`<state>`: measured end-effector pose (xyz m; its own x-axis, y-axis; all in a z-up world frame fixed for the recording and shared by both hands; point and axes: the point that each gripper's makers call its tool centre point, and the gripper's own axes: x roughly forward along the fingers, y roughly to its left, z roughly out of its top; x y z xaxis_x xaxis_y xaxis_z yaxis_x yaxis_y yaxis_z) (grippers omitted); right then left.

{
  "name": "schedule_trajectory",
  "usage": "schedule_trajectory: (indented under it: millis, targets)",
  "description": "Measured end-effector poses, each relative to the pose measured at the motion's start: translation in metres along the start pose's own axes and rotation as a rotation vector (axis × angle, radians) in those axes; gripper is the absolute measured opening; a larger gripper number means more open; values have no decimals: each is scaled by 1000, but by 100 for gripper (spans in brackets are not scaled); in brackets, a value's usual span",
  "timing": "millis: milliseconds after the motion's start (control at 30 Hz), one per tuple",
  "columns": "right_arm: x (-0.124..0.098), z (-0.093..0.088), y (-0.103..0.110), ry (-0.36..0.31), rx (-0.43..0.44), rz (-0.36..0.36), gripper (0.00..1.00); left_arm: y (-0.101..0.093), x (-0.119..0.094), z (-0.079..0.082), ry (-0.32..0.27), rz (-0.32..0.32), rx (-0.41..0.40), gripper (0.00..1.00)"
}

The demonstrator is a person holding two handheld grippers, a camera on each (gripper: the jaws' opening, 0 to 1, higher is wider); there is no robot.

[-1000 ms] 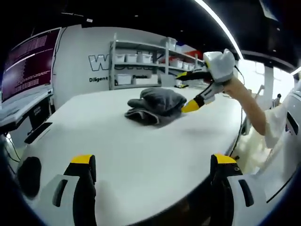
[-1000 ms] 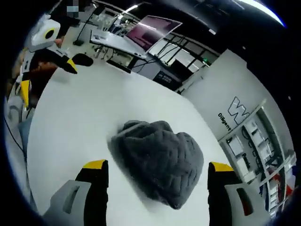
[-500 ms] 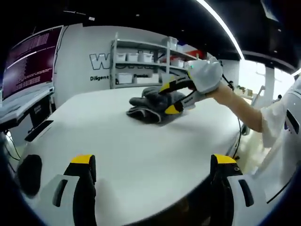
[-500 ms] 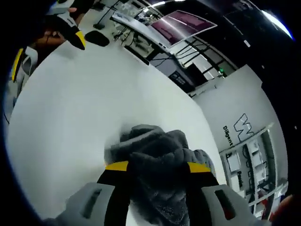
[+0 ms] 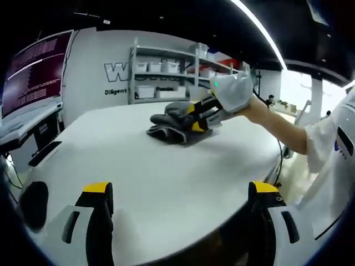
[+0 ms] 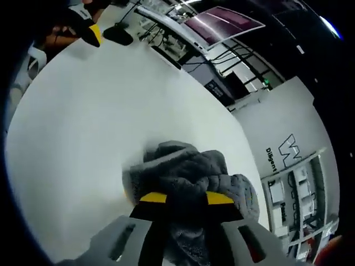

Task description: Open the folded towel by lifting each exposed corner and separating the folded layers until the towel lies flat within the target outline without major curled edges

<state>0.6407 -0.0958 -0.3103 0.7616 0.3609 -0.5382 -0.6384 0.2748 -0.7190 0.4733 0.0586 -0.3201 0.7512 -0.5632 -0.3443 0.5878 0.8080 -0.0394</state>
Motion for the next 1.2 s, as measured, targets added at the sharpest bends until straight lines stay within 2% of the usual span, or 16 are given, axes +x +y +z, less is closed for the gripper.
schedule_trajectory:
  millis: [333, 567, 700, 933, 1033, 1200]
  targets:
    - [-12, 3, -11, -36, 34, -35, 8, -2, 0, 1, -1, -6, 3, 99]
    - [-33, 5, -38, -102, 138, -111, 7, 0, 0, 0, 1, -6, 0, 99]
    - [-46, -1, -57, -144, 250, -160, 7, 0, 1, 0, 1, -8, 1, 99]
    - [-73, -37, -94, -162, 428, -284, 7, 1, 2, 0, 0, -16, 1, 99]
    - [-79, -59, -105, -148, 485, -321, 7, 1, 4, -1, 3, -18, 1, 99]
    - [-93, -107, -115, -95, 595, -384, 7, 1, 6, -2, 7, -22, 3, 99]
